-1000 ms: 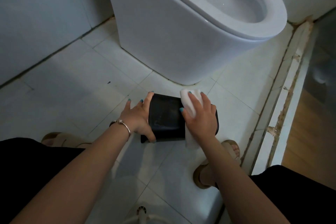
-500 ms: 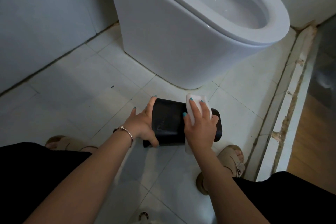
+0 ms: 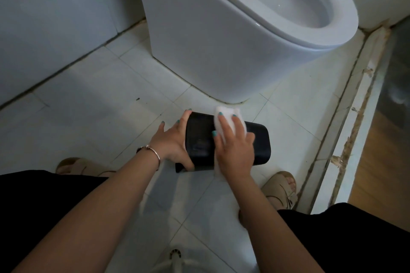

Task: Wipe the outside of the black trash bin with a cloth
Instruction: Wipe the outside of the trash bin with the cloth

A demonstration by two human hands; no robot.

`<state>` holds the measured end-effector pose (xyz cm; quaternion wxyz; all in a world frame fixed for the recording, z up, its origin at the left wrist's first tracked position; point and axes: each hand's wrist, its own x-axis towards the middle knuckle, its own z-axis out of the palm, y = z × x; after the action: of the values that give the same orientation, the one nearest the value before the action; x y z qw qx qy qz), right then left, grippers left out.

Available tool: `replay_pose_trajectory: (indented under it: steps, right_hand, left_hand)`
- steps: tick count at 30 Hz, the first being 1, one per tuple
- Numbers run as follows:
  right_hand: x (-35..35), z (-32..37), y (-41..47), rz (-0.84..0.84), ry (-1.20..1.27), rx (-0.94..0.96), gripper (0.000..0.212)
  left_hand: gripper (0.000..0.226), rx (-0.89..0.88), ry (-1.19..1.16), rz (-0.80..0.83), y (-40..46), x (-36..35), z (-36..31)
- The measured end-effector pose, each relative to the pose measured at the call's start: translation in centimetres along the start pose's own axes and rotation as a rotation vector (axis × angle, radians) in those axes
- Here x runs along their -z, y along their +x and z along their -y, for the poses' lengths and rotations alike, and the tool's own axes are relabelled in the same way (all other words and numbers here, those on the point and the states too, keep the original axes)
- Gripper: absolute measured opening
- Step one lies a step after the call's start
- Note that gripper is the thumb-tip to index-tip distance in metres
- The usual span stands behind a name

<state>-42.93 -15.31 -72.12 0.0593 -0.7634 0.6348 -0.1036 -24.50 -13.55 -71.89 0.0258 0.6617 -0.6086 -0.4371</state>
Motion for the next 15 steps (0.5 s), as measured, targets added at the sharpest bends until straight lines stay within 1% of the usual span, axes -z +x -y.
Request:
replay_pose_trajectory:
  steps: [3,6,8,10,12,14,15]
  right_hand:
    - [0.3,0.1,0.0,0.046,0.029,-0.186,0.049]
    - [0.4,2.1,0.2,0.051,0.117,-0.255,0.050]
    - [0.5,3.2,0.4,0.087,0.150,-0.216,0.054]
    - [0.8,3.3,0.7,0.179,0.210,-0.123,0.067]
    - [1.3,2.4,0.9,0.263,0.331,-0.054,0.078]
    - [1.6,1.1,0.6,0.281,0.446,-0.032,0.078]
    - [1.6,0.7,0.2,0.264,0.439,-0.007,0.076]
  left_hand:
    - [0.151,0.008,-0.041,0.022,-0.1,-0.2,-0.1]
    - [0.151,0.005,-0.043,0.024,0.2,-0.6,0.0]
    - [0.151,0.008,-0.042,0.037,0.3,-0.8,0.2]
    - [0.153,-0.007,-0.029,0.028,0.4,-1.2,0.4]
    - [0.154,-0.032,-0.019,0.014,0.4,-1.2,0.4]
    - [0.154,-0.063,-0.012,-0.014,0.3,-0.8,0.5]
    - [0.154,-0.077,-0.008,-0.029,0.1,-0.7,0.5]
